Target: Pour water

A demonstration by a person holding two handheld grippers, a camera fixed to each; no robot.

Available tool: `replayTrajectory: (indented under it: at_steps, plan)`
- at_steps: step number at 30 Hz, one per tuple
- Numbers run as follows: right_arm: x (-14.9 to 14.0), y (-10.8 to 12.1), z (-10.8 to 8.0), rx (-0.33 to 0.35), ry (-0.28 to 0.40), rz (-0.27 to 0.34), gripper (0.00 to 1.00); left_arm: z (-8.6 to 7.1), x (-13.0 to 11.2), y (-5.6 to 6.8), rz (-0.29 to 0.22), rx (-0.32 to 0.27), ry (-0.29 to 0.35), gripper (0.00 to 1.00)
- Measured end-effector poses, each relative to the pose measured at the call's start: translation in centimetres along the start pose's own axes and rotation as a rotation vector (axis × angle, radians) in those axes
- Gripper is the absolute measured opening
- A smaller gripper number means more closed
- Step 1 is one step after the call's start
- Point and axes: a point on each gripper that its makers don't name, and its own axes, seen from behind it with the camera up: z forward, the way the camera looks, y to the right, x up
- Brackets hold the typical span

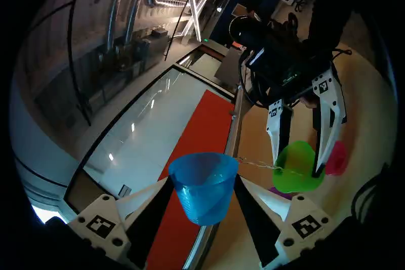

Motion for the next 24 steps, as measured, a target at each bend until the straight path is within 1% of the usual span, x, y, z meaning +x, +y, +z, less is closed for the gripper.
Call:
replayTrajectory:
  at_steps: [12,24]
  plan:
    - [0.29,0.07,-0.11,-0.003,0.007,-0.001,0.93,0.02,-0.04,0.09,0.021,-0.004,-0.004,0.85]
    - [0.52,0.2,-0.17,-0.005,0.011,-0.005,0.93,0.09,0.2,-0.22,0.047,-0.002,-0.007,0.84]
